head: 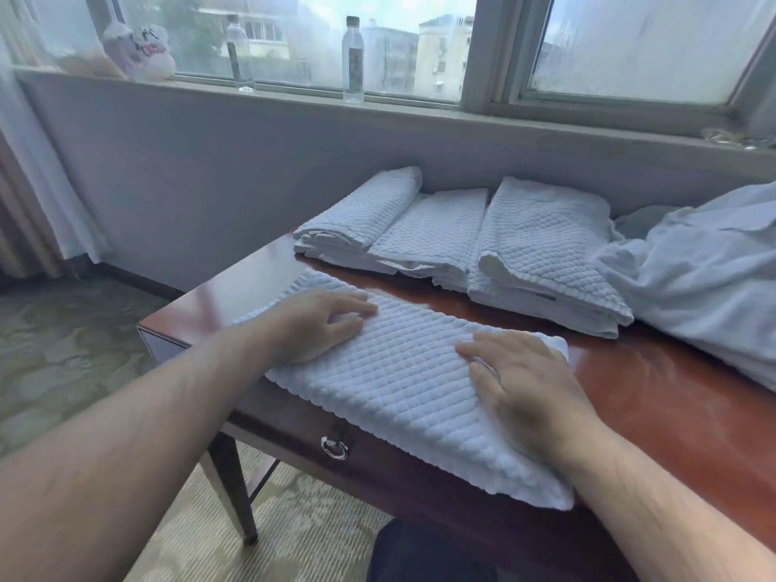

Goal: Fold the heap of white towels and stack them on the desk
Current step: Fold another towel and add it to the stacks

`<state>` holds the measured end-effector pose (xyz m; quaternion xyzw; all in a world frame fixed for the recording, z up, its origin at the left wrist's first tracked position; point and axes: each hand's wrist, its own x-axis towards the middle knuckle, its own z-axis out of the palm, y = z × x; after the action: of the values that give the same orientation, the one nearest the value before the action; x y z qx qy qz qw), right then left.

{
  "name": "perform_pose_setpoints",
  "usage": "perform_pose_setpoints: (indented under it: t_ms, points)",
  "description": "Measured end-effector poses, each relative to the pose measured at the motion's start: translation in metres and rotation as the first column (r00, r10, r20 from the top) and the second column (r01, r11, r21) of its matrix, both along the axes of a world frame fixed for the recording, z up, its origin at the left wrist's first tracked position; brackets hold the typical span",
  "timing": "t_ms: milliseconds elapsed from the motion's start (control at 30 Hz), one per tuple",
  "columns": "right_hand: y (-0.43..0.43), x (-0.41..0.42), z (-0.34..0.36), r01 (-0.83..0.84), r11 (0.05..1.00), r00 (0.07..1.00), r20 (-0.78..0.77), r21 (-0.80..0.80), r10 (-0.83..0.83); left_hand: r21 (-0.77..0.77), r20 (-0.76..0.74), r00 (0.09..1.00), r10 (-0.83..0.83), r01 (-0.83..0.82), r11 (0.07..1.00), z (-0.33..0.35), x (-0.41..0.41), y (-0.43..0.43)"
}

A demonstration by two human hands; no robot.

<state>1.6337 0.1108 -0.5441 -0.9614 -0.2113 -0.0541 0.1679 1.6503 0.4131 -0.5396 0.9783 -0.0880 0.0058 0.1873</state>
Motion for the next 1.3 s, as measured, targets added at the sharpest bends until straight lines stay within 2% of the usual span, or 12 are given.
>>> perform_pose_setpoints:
  t_ms: [100,200,267,300,367,433,500,633,900,1100,1233,1300]
  points:
    - [-0.005,-0.006,-0.004,0.118,0.992,0.991,-0.065,0.032,-0.116,0.126,0.069,0.998,-0.001,-0.008,0.992,-0.007,-0.004,0.0]
    - [-0.008,-0.016,-0.002,0.329,0.9,0.939,-0.198,0.286,-0.281,0.19,0.052,0.999,0.003,-0.012,0.982,-0.011,-0.002,-0.005]
    - [-0.011,-0.028,0.001,0.513,0.681,0.858,-0.341,0.523,-0.384,0.202,0.035,0.999,0.0,-0.007,0.979,-0.012,0.0,-0.005]
    - [-0.014,-0.035,0.004,0.575,0.501,0.818,-0.436,0.647,-0.375,0.203,0.033,0.999,0.0,-0.007,0.979,-0.013,0.0,-0.005]
    - [-0.022,-0.045,0.01,0.637,0.095,0.77,-0.623,0.765,-0.139,0.205,0.038,0.999,0.0,-0.008,0.979,-0.015,0.001,-0.005]
    - [-0.027,-0.058,0.014,0.711,-0.051,0.697,-0.693,0.701,0.185,0.202,0.038,0.999,0.004,-0.012,0.979,-0.017,0.002,-0.006]
    - [-0.023,-0.076,0.01,0.72,-0.059,0.65,-0.643,0.691,0.404,0.203,0.04,0.999,0.016,-0.024,0.979,-0.018,0.001,-0.009]
    - [0.017,-0.104,-0.007,0.614,-0.093,0.716,-0.504,0.784,0.484,0.208,0.039,0.998,0.051,-0.058,0.976,-0.019,-0.003,-0.017]
    - [0.072,-0.076,0.0,0.656,-0.123,0.752,-0.658,0.745,0.025,0.19,0.008,0.995,0.098,-0.098,0.977,-0.024,-0.021,-0.041]
    - [0.06,-0.064,0.004,0.437,0.108,0.889,-0.41,0.893,-0.202,0.162,0.01,0.997,0.079,-0.08,0.984,-0.02,-0.037,-0.051]
    - [0.041,-0.045,0.037,0.194,0.276,0.978,-0.163,0.941,-0.131,0.059,0.117,0.992,0.042,-0.049,0.997,-0.005,-0.038,-0.049]
    - [0.036,-0.025,0.054,0.141,0.287,0.99,-0.137,0.948,-0.036,0.009,0.152,0.984,0.093,-0.095,0.995,0.006,-0.027,-0.042]
